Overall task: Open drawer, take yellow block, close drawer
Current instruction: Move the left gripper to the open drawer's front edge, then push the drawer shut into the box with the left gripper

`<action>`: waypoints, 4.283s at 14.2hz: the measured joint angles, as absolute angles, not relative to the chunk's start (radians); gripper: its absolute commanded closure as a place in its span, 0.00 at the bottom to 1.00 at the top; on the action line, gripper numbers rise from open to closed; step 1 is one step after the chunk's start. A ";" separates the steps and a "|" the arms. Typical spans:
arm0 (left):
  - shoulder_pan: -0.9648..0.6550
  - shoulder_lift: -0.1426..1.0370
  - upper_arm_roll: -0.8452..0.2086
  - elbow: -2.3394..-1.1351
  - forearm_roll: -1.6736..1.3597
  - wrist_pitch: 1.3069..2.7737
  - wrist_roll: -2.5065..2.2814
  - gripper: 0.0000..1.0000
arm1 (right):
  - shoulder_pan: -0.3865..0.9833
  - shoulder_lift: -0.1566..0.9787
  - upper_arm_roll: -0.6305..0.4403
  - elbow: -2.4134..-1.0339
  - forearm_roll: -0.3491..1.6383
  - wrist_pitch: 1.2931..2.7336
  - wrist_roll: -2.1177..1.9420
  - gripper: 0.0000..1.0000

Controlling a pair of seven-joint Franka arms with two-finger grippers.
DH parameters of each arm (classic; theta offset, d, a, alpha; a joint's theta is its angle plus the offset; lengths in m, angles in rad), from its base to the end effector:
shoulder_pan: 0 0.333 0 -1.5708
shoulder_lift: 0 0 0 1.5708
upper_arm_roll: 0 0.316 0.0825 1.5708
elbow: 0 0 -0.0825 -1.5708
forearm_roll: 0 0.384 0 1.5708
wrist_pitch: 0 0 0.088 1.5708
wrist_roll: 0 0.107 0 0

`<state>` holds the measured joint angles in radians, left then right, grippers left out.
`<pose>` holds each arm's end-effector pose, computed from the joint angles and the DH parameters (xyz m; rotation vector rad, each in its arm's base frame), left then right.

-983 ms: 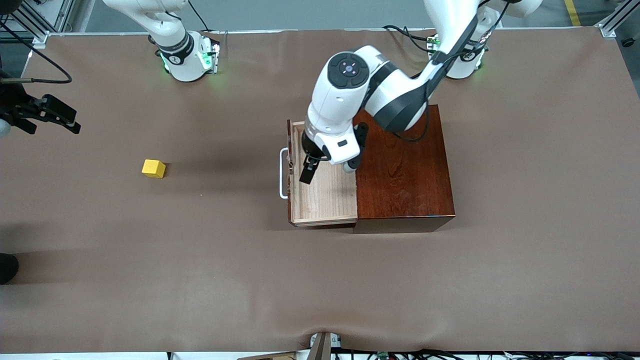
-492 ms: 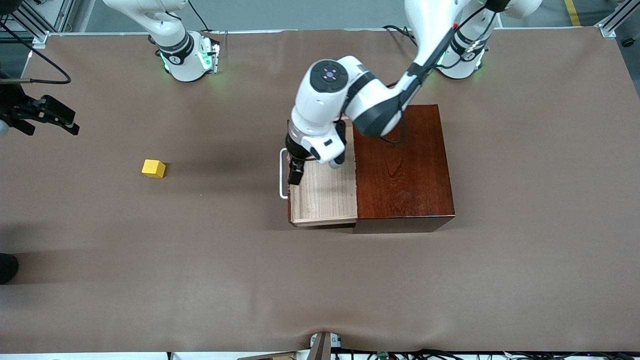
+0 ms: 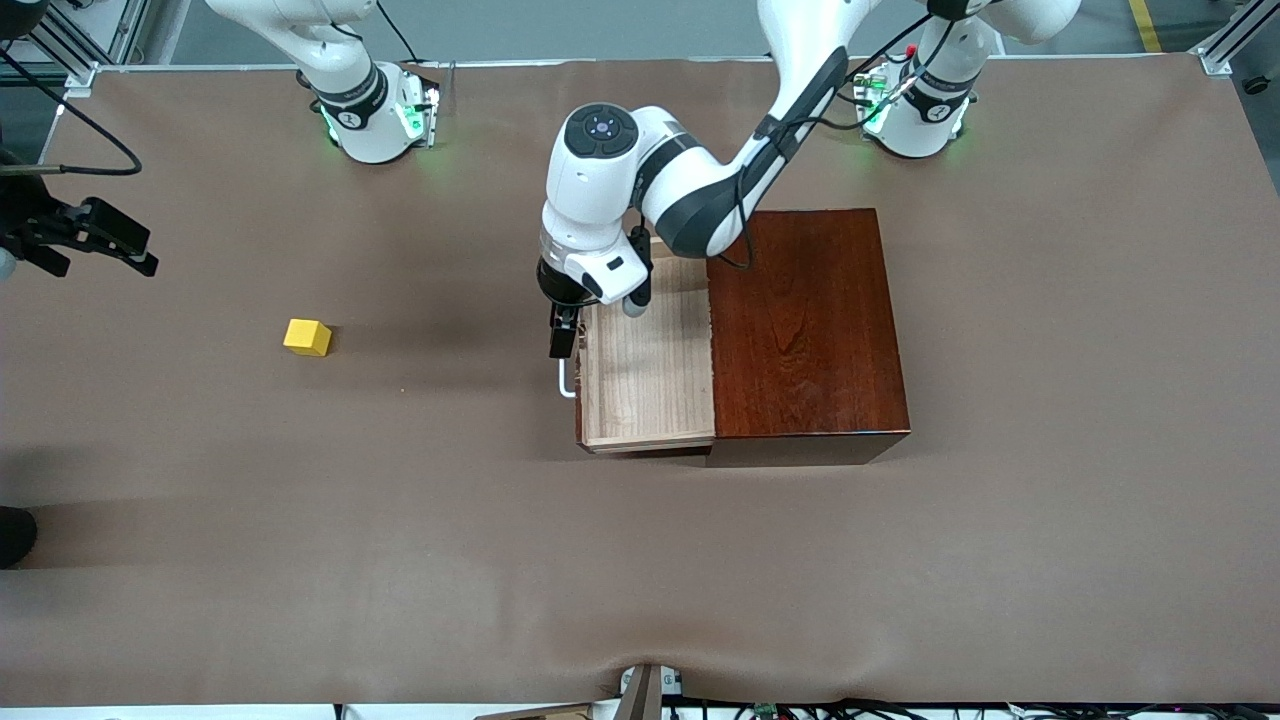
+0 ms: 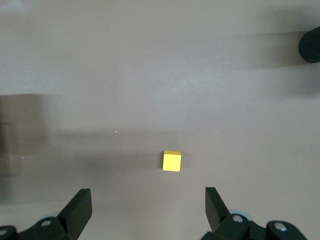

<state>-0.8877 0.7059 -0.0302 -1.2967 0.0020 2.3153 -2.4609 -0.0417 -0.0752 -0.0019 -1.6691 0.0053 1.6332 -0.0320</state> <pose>0.4712 -0.6061 0.3596 2.0209 1.9836 -0.0764 0.5360 -0.0229 0.6245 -3.1370 0.0185 -0.0619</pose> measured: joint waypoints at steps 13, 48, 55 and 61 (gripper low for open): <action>-0.895 0.765 -0.045 -1.296 -0.005 2.312 -2.461 0.00 | -0.041 -0.075 0.000 -1.667 0.005 1.631 -0.032 0.00; -0.891 0.738 0.136 -1.234 0.099 1.790 -2.406 0.00 | -0.041 -0.067 -0.001 -1.668 0.006 1.572 0.007 0.00; -0.890 0.730 0.149 -1.237 0.135 1.744 -2.396 0.00 | -0.041 -0.062 -0.001 -1.668 0.006 1.572 0.007 0.00; -0.910 0.729 0.144 -1.240 0.136 1.675 -2.396 0.00 | -0.041 -0.062 -0.001 -1.668 0.006 1.572 0.007 0.00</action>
